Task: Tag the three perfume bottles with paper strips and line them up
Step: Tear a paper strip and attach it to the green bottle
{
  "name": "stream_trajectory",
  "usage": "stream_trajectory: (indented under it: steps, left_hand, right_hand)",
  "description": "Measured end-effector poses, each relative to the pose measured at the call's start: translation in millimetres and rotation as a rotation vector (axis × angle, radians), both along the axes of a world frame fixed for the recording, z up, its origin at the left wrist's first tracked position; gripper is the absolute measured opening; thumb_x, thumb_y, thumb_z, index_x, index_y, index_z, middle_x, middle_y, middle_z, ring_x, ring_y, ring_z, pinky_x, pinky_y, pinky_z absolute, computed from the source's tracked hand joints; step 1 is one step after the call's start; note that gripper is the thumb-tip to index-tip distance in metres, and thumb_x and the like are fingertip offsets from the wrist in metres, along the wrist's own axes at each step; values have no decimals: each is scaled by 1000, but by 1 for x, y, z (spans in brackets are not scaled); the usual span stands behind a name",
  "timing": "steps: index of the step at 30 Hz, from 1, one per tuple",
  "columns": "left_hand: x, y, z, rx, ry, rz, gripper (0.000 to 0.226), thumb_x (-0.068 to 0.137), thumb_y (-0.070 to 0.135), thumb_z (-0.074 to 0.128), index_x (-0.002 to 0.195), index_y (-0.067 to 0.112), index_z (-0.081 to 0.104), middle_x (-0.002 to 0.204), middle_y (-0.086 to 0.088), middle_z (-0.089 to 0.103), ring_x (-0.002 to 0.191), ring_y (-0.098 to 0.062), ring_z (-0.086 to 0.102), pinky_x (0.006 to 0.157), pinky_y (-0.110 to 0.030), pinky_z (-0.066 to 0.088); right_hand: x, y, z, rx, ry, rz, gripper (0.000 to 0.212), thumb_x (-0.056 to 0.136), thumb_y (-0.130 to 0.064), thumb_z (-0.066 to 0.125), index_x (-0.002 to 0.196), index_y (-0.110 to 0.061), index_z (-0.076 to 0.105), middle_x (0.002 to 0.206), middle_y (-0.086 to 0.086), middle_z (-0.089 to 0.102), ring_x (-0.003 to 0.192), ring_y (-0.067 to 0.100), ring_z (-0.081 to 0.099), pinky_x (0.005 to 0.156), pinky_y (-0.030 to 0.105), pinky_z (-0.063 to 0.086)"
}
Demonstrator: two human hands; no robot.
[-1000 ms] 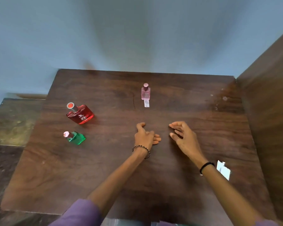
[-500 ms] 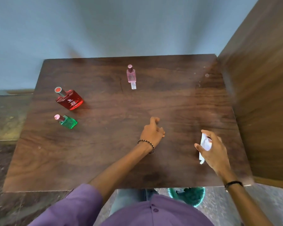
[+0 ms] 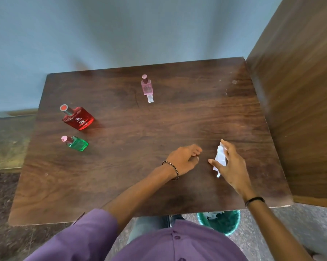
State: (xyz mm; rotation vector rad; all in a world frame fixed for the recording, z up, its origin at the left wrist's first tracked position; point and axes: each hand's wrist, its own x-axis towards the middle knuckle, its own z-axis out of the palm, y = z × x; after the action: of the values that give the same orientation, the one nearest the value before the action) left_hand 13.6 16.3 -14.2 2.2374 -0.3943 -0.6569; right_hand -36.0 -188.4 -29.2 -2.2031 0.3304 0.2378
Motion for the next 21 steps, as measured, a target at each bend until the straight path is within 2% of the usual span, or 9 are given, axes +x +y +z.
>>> stream_trajectory:
  steps: [2,6,13,17,19,21]
  left_hand:
    - [-3,-1,3,65,-106,-177,41,92,18,53,133,19,52,133,0,60,119,-19,58,97,-35,48]
    - [-8,-11,1,125,-184,-365,59,91,18,54,146,17,34,146,-9,50,124,-32,54,100,-40,45]
    - [-17,-30,-2,122,-144,-434,74,89,17,56,151,13,16,153,0,42,131,-34,48,107,-44,40]
    - [-19,-32,-3,148,-144,-430,74,90,19,56,152,15,15,152,0,43,128,-36,49,107,-44,40]
    - [-18,-32,-2,146,-133,-417,74,90,21,56,151,17,15,151,0,45,126,-35,51,104,-46,43]
    - [-16,-33,-2,165,-130,-410,74,89,24,56,150,19,14,147,-5,50,119,-37,56,99,-47,47]
  right_hand:
    - [3,1,3,17,1,16,82,81,-21,85,149,-22,41,152,3,52,138,24,49,110,43,46]
    - [0,-8,5,19,-12,92,73,83,1,76,145,-22,45,150,2,53,137,22,52,106,30,44]
    - [-6,-24,1,-103,-16,181,60,85,1,74,137,-19,51,137,7,64,126,24,62,100,37,53]
    - [-2,-26,2,-87,-59,205,52,87,-1,75,133,-15,56,133,6,67,121,21,66,100,26,50]
    - [-1,-28,4,-81,-66,221,48,88,-3,74,132,-16,57,128,6,70,118,19,67,101,25,51]
    - [-2,-29,6,-84,-71,224,44,91,-2,71,131,-15,58,127,4,70,116,13,66,99,13,47]
